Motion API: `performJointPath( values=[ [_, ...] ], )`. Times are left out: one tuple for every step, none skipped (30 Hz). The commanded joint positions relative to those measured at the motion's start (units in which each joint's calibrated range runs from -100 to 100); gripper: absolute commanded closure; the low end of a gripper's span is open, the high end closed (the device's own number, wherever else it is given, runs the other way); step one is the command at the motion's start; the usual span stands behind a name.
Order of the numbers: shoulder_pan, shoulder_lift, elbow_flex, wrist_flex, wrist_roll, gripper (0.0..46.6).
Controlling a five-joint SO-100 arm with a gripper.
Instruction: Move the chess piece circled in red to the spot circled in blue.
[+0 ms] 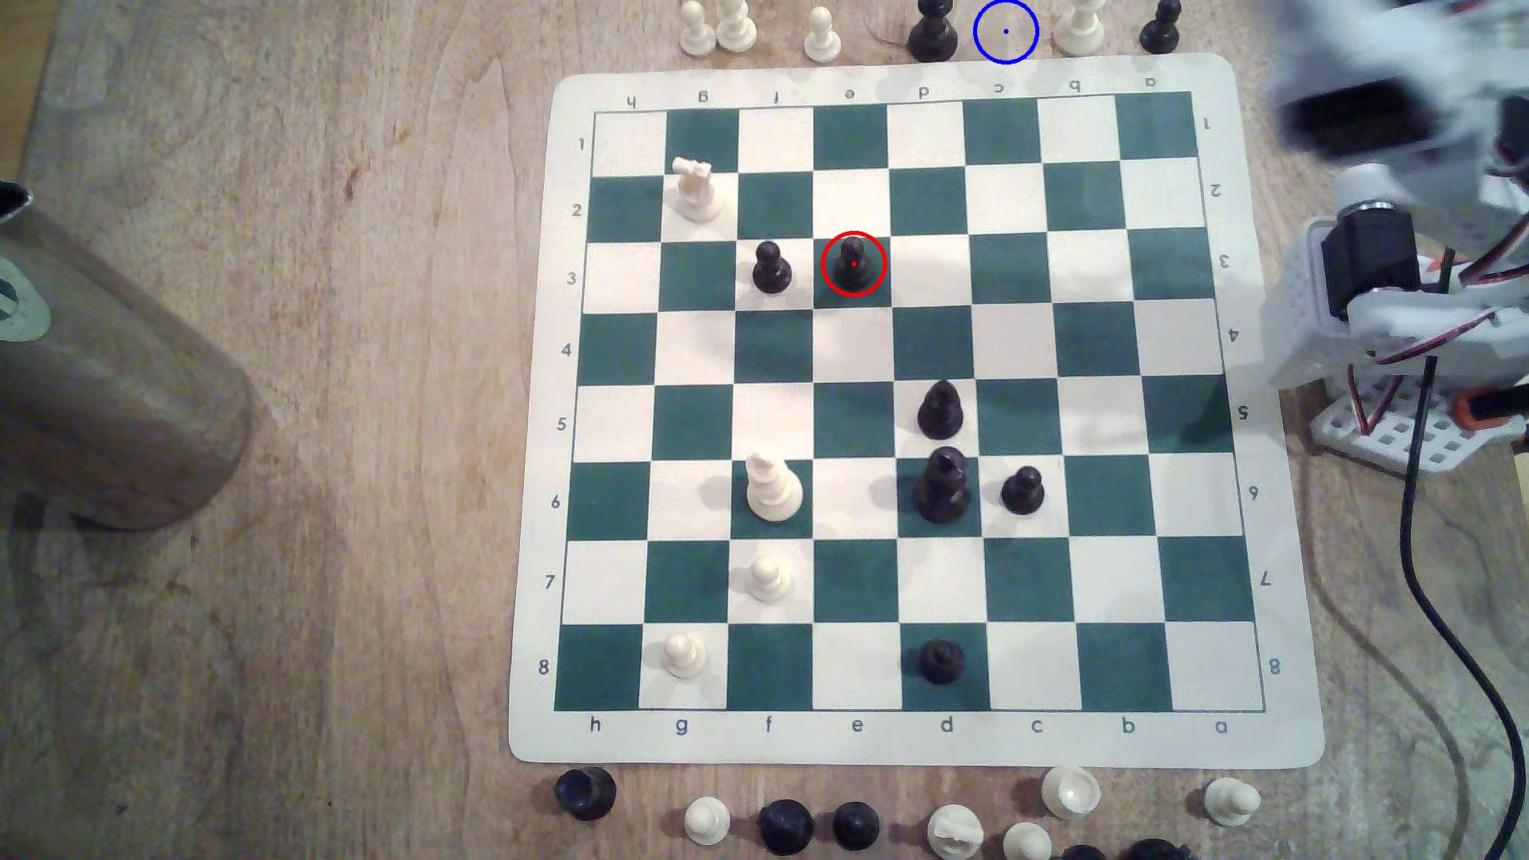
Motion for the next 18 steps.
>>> performJointPath(
  values=[
    [1.7, -0.36, -7.78, 18.59, -0.24, 44.3],
    [2.64, -0.36, -8.6, 22.6, -0.29, 45.0],
    [3.34, -0.36, -9.59, 26.37, -0.29, 46.4],
    [4.52, -0.36, -10.86, 30.54, -0.29, 46.4],
    [5.69, -0.02, -12.68, 37.67, -0.29, 46.0],
    [5.69, 0.06, -13.04, 40.13, -0.29, 45.8],
    [5.14, 0.06, -13.22, 42.34, -0.34, 45.8],
    [4.59, 0.57, -13.4, 44.22, -2.44, 43.3],
    [4.52, 2.44, -14.58, 46.35, -3.13, 40.7],
    [4.83, 4.81, -16.39, 48.73, -3.13, 39.5],
    [4.83, 7.7, -18.39, 50.86, -3.37, 38.9],
    [5.38, 10.84, -20.83, 52.9, -3.96, 38.9],
    [6.0, 16.36, -24.46, 55.44, -4.49, 39.0],
    [6.16, 18.99, -25.91, 56.26, -4.88, 38.6],
    [6.24, 21.37, -27.18, 57.0, -4.98, 38.0],
    [6.24, 23.83, -28.36, 57.65, -5.13, 36.8],
    [6.24, 26.04, -29.27, 58.14, -5.37, 34.7],
    [6.0, 29.6, -30.9, 59.62, -5.67, 32.2]
  ],
)
